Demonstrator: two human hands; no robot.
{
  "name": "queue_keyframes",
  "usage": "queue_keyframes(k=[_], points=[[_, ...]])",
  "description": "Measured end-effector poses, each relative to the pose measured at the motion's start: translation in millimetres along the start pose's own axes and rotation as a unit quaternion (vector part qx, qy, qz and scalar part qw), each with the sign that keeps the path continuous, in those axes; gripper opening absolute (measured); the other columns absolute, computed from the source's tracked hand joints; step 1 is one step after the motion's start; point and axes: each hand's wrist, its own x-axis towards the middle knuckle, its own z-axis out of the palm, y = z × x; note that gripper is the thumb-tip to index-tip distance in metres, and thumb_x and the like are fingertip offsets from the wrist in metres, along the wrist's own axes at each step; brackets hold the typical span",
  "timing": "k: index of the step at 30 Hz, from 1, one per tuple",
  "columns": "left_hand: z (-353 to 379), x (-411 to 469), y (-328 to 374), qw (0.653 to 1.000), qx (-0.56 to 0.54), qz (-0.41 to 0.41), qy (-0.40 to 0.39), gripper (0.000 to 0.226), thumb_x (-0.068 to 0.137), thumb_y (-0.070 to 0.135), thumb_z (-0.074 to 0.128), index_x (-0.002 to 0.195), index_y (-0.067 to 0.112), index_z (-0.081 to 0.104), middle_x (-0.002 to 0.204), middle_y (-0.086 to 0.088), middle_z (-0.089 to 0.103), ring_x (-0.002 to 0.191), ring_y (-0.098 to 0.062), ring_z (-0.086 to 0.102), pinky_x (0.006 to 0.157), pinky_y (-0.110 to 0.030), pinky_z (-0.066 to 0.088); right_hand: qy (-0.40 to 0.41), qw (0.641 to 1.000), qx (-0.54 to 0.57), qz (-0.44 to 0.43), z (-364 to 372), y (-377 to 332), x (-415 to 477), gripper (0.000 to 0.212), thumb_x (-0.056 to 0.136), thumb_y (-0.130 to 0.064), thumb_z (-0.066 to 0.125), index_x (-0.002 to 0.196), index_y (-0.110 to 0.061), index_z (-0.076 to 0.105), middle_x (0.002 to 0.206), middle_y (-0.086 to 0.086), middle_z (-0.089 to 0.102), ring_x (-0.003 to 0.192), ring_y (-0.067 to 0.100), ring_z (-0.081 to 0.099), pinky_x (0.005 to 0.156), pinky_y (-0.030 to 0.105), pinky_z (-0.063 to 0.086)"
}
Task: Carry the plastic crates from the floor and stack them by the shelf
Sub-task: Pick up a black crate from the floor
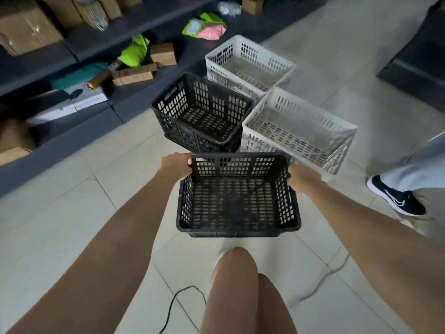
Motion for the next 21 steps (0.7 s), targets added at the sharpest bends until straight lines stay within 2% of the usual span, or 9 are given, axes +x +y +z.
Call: queue_keyframes(k=[4, 10, 12, 16, 21], points=[[60.1, 48.9, -6.1, 1.000, 0.007, -0.008, 0.010, 0.037, 0.089, 0.023, 0.050, 0.126, 0.020, 0.055, 0.122, -0.012, 0.060, 0.113, -0.033, 0.059, 0.092, -0.039, 0.046, 0.017, 0.999, -0.037, 0.011, 55.1, 1.5, 53.3, 0.040, 0.093, -0.020, 0.043, 0.131, -0.009, 0.041, 0.129, 0.017, 0.054, 0.114, 0.035, 0.055, 0.091, 0.042, 0.046], [138.3, 106.5, -27.1, 0.998, 0.003, -0.022, 0.051, 0.046, 0.088, 0.027, 0.051, 0.134, 0.019, 0.048, 0.125, -0.010, 0.055, 0.114, -0.032, 0.058, 0.092, -0.039, 0.047, 0.040, 0.996, -0.058, 0.056, 113.2, 7.9, 120.8, 0.052, 0.093, -0.025, 0.046, 0.142, -0.013, 0.030, 0.133, 0.014, 0.052, 0.116, 0.033, 0.055, 0.091, 0.041, 0.046], [155.2, 117.6, -34.7, 0.998, 0.003, -0.028, 0.062, 0.051, 0.088, 0.028, 0.053, 0.138, 0.020, 0.042, 0.126, -0.011, 0.051, 0.112, -0.033, 0.058, 0.090, -0.040, 0.047, 0.068, 0.994, -0.060, 0.064, 128.3, 14.0, 133.9, 0.052, 0.092, -0.027, 0.048, 0.139, -0.012, 0.032, 0.129, 0.013, 0.054, 0.113, 0.033, 0.057, 0.088, 0.041, 0.047], [182.1, 133.0, -44.1, 0.996, -0.010, -0.046, 0.071, 0.054, 0.086, 0.033, 0.058, 0.133, 0.015, 0.041, 0.126, -0.011, 0.047, 0.111, -0.033, 0.059, 0.089, -0.041, 0.046, 0.094, 0.990, -0.049, 0.097, 156.4, 26.9, 145.9, 0.048, 0.089, -0.032, 0.053, 0.130, -0.012, 0.037, 0.127, 0.010, 0.051, 0.112, 0.030, 0.056, 0.085, 0.039, 0.047], [208.1, 140.3, -42.2, 0.996, -0.015, -0.061, 0.071, 0.059, 0.086, 0.029, 0.059, 0.134, 0.013, 0.030, 0.123, -0.010, 0.057, 0.112, -0.031, 0.060, 0.088, -0.038, 0.045, 0.121, 0.987, -0.037, 0.096, 177.1, 34.5, 155.3, 0.046, 0.088, -0.025, 0.055, 0.126, -0.012, 0.034, 0.126, 0.011, 0.049, 0.109, 0.030, 0.057, 0.080, 0.038, 0.047]])
